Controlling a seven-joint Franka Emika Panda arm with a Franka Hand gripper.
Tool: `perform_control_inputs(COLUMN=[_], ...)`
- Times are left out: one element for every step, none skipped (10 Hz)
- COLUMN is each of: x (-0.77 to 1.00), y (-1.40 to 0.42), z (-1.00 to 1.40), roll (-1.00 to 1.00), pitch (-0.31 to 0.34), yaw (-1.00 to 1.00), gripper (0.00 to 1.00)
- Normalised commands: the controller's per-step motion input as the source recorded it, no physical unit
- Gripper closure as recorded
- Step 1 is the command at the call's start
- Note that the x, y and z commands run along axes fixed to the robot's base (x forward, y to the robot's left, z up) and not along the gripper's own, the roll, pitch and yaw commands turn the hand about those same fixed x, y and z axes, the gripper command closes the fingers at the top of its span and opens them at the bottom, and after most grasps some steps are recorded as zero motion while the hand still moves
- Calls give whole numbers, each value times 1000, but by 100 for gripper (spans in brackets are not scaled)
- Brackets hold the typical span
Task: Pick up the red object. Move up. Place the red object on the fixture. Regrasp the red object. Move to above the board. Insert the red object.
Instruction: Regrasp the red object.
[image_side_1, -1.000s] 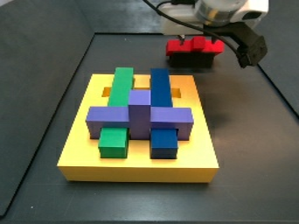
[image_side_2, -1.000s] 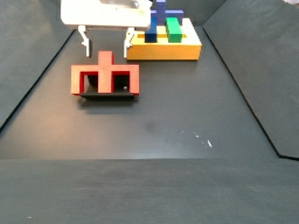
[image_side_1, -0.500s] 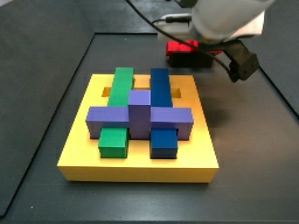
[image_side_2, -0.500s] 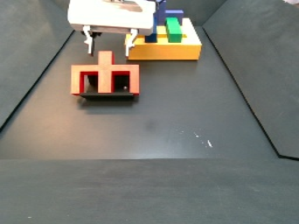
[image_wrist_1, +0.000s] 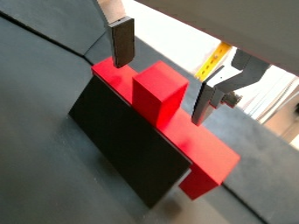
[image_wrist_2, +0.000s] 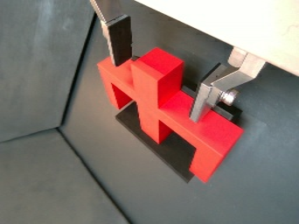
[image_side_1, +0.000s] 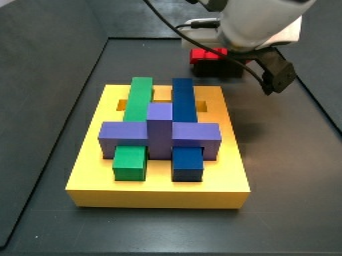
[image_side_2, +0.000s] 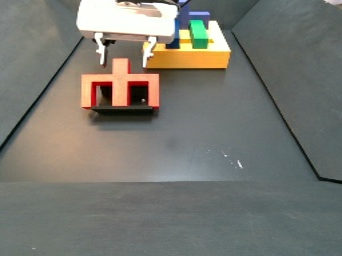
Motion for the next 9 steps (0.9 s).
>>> perform_control_inputs(x=[209,234,163,94,26,0,0,0,0], y=[91,0,-29,-54,0,0,0,0,0], z=[-94,-154,-177,-143,-60,0,0,0,0], roll=[-451,-11,74,126,151,0,0,0,0], pitch=[114,129,123,89,46,0,0,0,0], yaw=[257,163,163,154,37,0,0,0,0], gripper=[0,0,0,0,0,0,100,100,100])
